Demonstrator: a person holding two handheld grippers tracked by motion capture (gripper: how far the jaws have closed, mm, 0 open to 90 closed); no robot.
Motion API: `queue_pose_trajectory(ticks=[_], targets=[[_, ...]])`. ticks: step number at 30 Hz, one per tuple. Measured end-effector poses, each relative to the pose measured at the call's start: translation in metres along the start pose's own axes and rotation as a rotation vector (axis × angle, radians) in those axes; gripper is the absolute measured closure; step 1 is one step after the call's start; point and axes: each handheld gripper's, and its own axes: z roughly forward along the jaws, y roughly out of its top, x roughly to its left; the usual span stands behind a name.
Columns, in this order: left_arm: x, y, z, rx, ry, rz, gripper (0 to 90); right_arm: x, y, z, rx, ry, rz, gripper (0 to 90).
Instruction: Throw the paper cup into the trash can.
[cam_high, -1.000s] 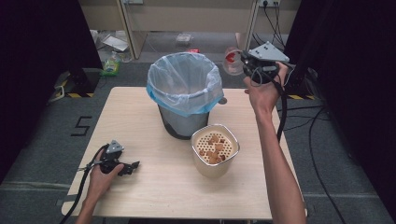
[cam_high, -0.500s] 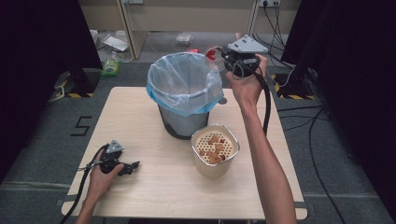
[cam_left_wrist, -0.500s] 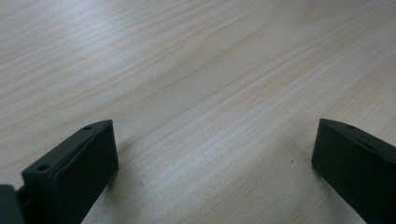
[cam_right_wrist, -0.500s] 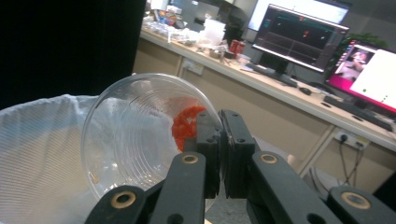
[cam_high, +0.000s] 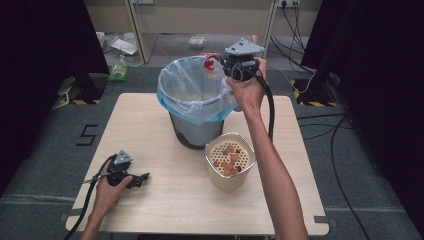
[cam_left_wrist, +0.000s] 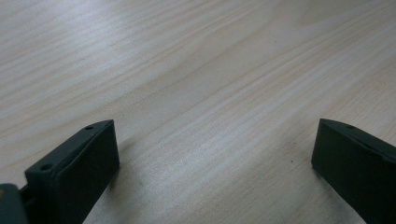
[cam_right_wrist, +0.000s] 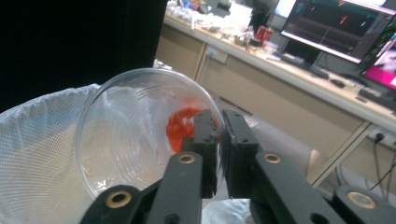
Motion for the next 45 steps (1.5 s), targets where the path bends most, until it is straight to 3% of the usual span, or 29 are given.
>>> queue_pose_trajectory(ticks=[5, 7, 17, 27, 29, 31, 45], targets=[[0.000, 0.000, 0.000, 0.000, 0.000, 0.000, 0.0, 0.000, 0.002, 0.007, 0.003, -0.014, 0.026, 71.6], [0.000, 0.000, 0.000, 0.000, -0.001, 0.000, 0.0, -0.001, 0.002, 0.006, 0.000, -0.013, 0.027, 71.0], [0.000, 0.000, 0.000, 0.000, 0.000, 0.000, 0.0, -0.018, -0.007, -0.019, 0.011, -0.035, 0.049, 62.2], [0.000, 0.000, 0.000, 0.000, 0.001, 0.001, 0.0, -0.042, -0.040, -0.052, 0.061, -0.069, 0.090, 53.6], [0.000, 0.000, 0.000, -0.001, 0.001, 0.000, 0.0, -0.049, -0.055, -0.064, 0.080, -0.075, 0.109, 51.5], [0.000, 0.000, 0.000, -0.001, 0.002, 0.000, 0.0, -0.049, -0.057, -0.065, 0.083, -0.076, 0.109, 51.0], [0.000, 0.000, 0.000, 0.000, 0.000, -0.001, 0.0, -0.053, -0.120, -0.099, 0.170, -0.098, 0.113, 45.5]])
